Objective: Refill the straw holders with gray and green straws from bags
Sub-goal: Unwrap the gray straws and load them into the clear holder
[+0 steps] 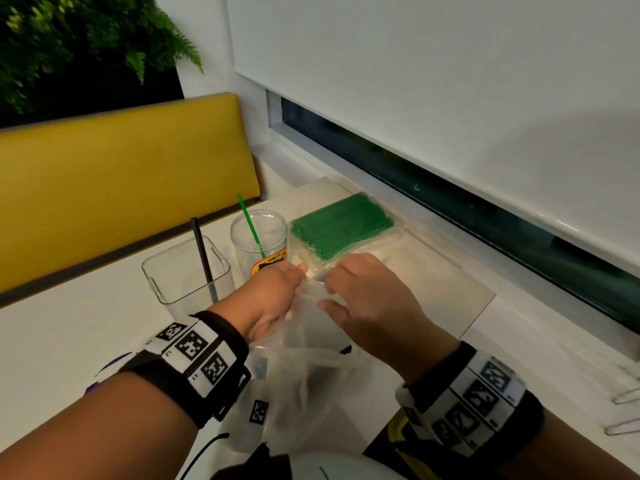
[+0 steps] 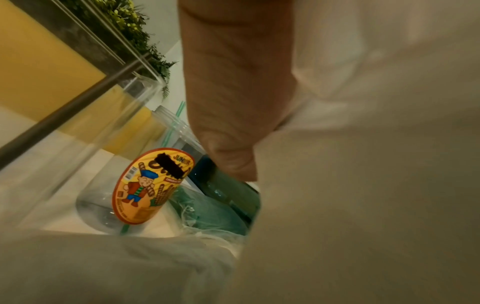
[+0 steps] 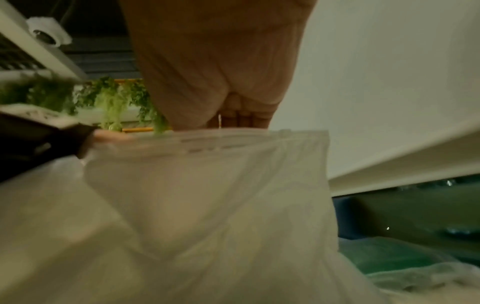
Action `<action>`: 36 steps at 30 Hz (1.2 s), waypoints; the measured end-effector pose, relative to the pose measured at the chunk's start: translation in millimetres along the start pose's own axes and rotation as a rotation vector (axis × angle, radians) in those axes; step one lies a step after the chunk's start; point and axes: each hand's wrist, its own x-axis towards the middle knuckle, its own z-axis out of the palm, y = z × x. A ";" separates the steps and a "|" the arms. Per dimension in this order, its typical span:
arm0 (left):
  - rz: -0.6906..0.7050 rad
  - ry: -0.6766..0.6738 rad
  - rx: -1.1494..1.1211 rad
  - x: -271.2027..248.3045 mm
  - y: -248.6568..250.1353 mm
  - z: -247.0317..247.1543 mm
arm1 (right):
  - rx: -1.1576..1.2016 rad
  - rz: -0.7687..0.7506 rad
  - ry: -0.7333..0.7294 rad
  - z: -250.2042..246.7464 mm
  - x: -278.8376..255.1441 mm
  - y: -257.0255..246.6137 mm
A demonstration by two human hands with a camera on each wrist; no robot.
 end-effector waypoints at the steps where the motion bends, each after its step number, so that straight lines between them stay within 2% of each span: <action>1: 0.005 -0.016 -0.054 -2.3 -0.1 1.6 | -0.045 0.037 -0.041 8.5 3.3 2.5; 3: 0.028 -0.048 -0.075 -6.0 -1.6 3.3 | -0.053 0.071 -0.125 25.4 3.7 8.6; 6: 0.052 -0.073 -0.018 -10.4 -6.3 -3.6 | -0.022 0.011 -0.086 39.0 -0.7 25.8; 9: 0.036 -0.068 0.052 -9.6 -12.7 -15.3 | 0.032 0.184 -0.094 33.1 -2.4 50.7; 11: 0.056 -0.070 0.274 -10.0 -17.1 -18.8 | -0.017 0.192 -0.149 28.7 -5.0 57.5; 13: 0.068 -0.078 0.626 -9.5 -23.7 -18.4 | 0.024 0.192 -0.190 27.6 -6.2 56.1; 16: 0.028 -0.088 1.119 -13.1 -29.1 -17.6 | -0.041 0.183 -0.184 29.6 -4.6 52.5; 18: -0.019 -0.165 1.193 -8.3 -32.6 -18.8 | -0.143 0.110 -0.344 29.4 -4.1 43.8; 19: -0.030 -0.182 1.106 -7.3 -32.5 -18.2 | -0.153 0.056 -0.425 28.4 -5.4 37.2; 20: -0.036 -0.164 0.904 -5.2 -33.2 -16.5 | -0.134 -0.007 -0.457 26.8 -6.8 29.5; 22: -0.119 -0.126 0.181 -11.1 -26.7 -4.9 | -0.031 -0.071 -0.456 28.5 -5.9 14.3; 23: -0.197 -0.134 -0.189 -16.2 -19.2 0.7 | 0.031 -0.043 -0.439 29.9 -4.0 9.2; 24: -0.252 -0.156 -0.449 -20.7 -12.8 1.7 | 0.110 0.037 -0.437 29.1 1.0 6.8; 25: -0.287 -0.192 -0.594 -25.4 -7.2 0.8 | 0.234 0.178 -0.467 24.8 6.1 7.3; 26: -0.287 -0.206 -0.605 -29.2 -3.3 0.9 | 0.392 0.334 -0.517 17.7 11.7 8.0; 27: -0.245 -0.195 -0.522 -27.4 -2.5 -0.7 | 0.546 0.448 -0.552 11.6 16.0 9.3; 28: -0.134 -0.160 -0.321 -24.6 -5.7 -2.6 | 0.656 0.489 -0.550 7.6 19.0 11.0; 31: 0.184 -0.097 0.468 -23.5 -16.0 -9.0 | 0.776 0.535 -0.502 -3.2 24.1 16.0; 33: 0.316 -0.045 0.818 -25.5 -20.0 -7.3 | 0.869 0.600 -0.453 -7.1 24.5 21.7; 36: 0.149 0.031 1.128 -24.7 -25.9 -16.8 | 0.964 0.619 -0.418 -11.3 19.8 29.0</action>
